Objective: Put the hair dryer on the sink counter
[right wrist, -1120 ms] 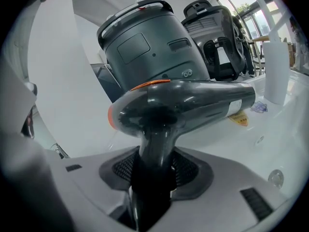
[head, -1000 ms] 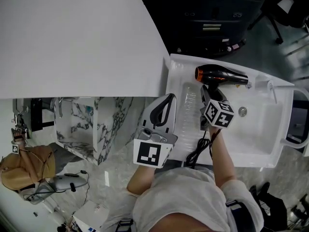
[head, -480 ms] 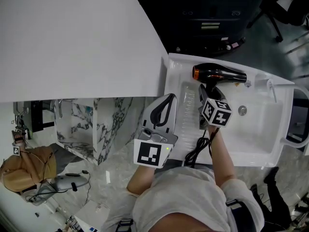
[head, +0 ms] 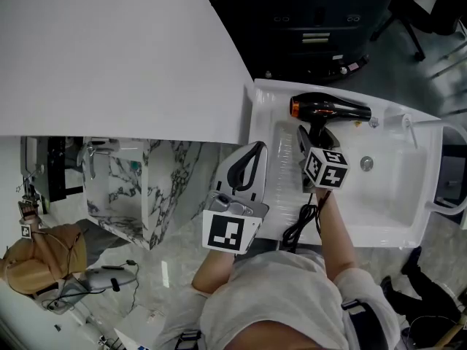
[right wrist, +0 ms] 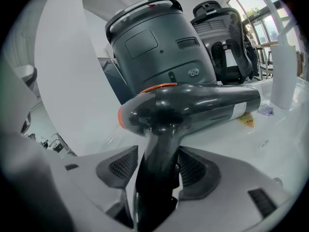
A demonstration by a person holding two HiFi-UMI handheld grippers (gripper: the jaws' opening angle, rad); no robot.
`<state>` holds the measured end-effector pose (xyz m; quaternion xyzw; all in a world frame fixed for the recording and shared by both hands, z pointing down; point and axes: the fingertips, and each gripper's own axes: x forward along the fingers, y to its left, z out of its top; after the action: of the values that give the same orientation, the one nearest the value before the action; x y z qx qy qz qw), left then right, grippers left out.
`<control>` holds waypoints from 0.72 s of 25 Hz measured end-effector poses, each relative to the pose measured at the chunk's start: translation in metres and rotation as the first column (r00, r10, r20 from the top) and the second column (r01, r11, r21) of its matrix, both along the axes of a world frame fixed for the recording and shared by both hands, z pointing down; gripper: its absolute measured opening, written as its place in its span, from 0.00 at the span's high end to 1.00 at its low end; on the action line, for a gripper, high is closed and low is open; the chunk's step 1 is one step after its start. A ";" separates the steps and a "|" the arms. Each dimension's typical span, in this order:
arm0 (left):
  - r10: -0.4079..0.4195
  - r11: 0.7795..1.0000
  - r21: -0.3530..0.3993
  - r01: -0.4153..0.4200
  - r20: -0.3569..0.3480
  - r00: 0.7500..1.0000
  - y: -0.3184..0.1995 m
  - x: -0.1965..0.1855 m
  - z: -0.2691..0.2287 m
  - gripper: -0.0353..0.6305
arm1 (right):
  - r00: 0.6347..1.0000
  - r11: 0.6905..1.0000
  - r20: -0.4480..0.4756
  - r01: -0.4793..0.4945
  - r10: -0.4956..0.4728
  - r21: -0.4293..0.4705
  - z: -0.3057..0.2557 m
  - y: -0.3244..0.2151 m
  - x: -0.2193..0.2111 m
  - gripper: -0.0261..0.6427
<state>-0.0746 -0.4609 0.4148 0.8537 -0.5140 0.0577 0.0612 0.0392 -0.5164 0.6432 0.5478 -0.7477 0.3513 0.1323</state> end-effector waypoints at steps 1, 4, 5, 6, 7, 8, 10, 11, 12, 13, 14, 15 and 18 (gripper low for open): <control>0.000 1.000 -0.001 0.000 -0.001 1.000 0.001 -0.001 0.000 0.93 | 1.000 1.000 -0.009 0.005 -0.006 -0.003 0.001 0.001 0.000 0.59; -0.004 1.000 -0.002 0.004 -0.004 1.000 0.003 -0.004 -0.002 0.93 | 1.000 1.000 -0.029 0.001 -0.001 -0.008 0.002 0.005 0.001 0.57; -0.004 1.000 0.000 0.004 -0.004 1.000 0.004 -0.005 -0.002 0.93 | 0.999 1.000 -0.032 -0.002 0.002 -0.006 0.002 0.006 0.002 0.57; -0.004 1.000 0.002 0.004 -0.003 1.000 0.004 -0.005 -0.003 0.93 | 0.999 1.000 -0.034 -0.004 0.004 -0.006 0.002 0.007 0.003 0.57; -0.003 1.000 0.005 0.003 -0.003 1.000 0.006 -0.005 -0.003 0.93 | 0.999 1.000 -0.036 -0.005 0.005 -0.009 0.004 0.008 0.003 0.57; -0.002 1.000 0.007 0.002 -0.003 1.000 0.007 -0.005 -0.004 0.93 | 0.999 1.000 -0.037 -0.007 0.006 -0.013 0.005 0.009 0.004 0.56; -0.001 1.000 0.008 0.001 -0.003 1.000 0.010 -0.004 -0.006 0.93 | 0.999 1.000 -0.042 -0.014 0.014 -0.013 0.004 0.012 0.007 0.56; 0.000 1.000 0.008 0.000 -0.003 1.000 0.011 -0.004 -0.006 0.93 | 0.999 1.000 -0.043 -0.019 0.019 -0.008 0.003 0.014 0.008 0.56; 0.000 1.000 0.008 0.000 -0.003 1.000 0.012 -0.004 -0.007 0.93 | 0.999 1.000 -0.044 -0.024 0.024 -0.001 0.000 0.015 0.009 0.56; 0.000 1.000 0.010 0.000 -0.002 1.000 0.014 -0.005 -0.007 0.93 | 0.999 1.000 -0.043 -0.030 0.030 0.010 -0.003 0.016 0.010 0.56; 0.001 1.000 0.012 -0.001 -0.001 1.000 0.015 -0.005 -0.008 0.93 | 0.998 0.999 -0.042 -0.036 0.037 0.024 -0.007 0.017 0.011 0.56; 0.003 1.000 0.016 -0.003 -0.001 1.000 0.016 -0.005 -0.009 0.93 | 0.998 0.998 -0.041 -0.043 0.044 0.041 -0.013 0.018 0.012 0.56; 0.011 1.000 0.025 -0.011 -0.008 1.000 0.021 -0.005 -0.012 0.93 | 0.997 0.995 -0.050 -0.055 0.059 0.089 -0.030 0.022 0.018 0.57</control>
<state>-0.0791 -0.4403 0.4028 0.8574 -0.5097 0.0480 0.0524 0.0568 -0.4949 0.6132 0.5832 -0.7428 0.3072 0.1175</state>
